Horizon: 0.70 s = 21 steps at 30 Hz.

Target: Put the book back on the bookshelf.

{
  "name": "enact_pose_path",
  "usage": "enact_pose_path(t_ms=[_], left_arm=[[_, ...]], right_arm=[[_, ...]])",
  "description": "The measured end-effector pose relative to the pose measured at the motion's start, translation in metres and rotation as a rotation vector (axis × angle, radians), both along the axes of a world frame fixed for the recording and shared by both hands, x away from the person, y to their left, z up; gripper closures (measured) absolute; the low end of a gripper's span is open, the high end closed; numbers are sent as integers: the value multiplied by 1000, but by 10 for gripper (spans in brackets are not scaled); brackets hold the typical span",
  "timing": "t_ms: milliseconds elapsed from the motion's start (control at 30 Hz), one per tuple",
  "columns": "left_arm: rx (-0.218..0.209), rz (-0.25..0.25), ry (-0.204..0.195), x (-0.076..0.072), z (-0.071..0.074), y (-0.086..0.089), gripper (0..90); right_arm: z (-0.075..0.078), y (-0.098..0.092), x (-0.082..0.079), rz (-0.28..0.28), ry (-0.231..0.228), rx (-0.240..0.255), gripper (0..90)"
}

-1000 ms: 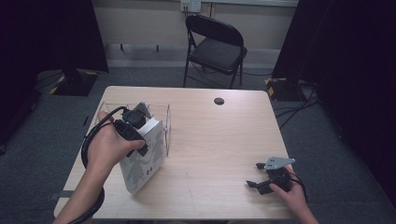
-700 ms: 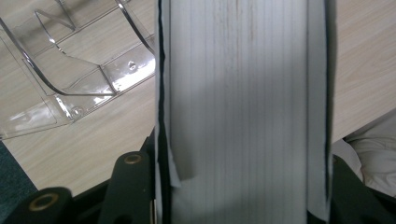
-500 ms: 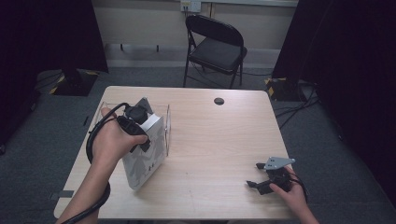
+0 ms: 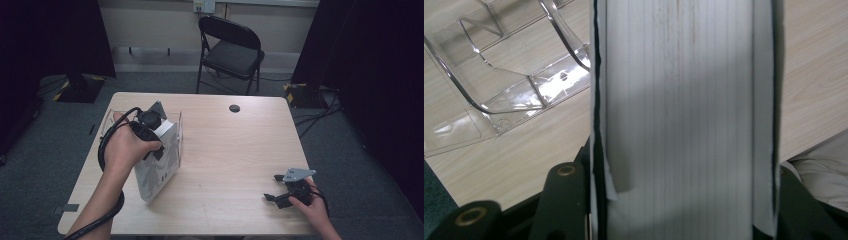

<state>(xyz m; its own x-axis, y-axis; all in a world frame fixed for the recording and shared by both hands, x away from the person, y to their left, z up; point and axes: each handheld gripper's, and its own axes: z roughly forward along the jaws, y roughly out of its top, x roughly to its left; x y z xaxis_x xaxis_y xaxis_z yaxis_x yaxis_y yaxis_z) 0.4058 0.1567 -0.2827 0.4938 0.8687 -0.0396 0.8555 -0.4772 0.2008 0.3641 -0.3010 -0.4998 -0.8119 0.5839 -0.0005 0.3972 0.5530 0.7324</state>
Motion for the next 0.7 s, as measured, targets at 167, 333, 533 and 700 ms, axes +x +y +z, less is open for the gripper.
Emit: enact_pose_path(t_ms=[167, 333, 533, 700], left_arm=[[-6, 14, -5, 1, 0, 0, 534], [-6, 35, -5, 0, 0, 2, 534], [-17, 93, 4, -3, 2, 4, 534], [-13, 50, -21, 1, 2, 7, 534]], right_arm=[[0, 0, 0, 0, 0, 0, 133], [0, 0, 0, 0, 0, 0, 133], [0, 0, 0, 0, 0, -2, 133], [0, 0, 0, 0, 0, -2, 133]])
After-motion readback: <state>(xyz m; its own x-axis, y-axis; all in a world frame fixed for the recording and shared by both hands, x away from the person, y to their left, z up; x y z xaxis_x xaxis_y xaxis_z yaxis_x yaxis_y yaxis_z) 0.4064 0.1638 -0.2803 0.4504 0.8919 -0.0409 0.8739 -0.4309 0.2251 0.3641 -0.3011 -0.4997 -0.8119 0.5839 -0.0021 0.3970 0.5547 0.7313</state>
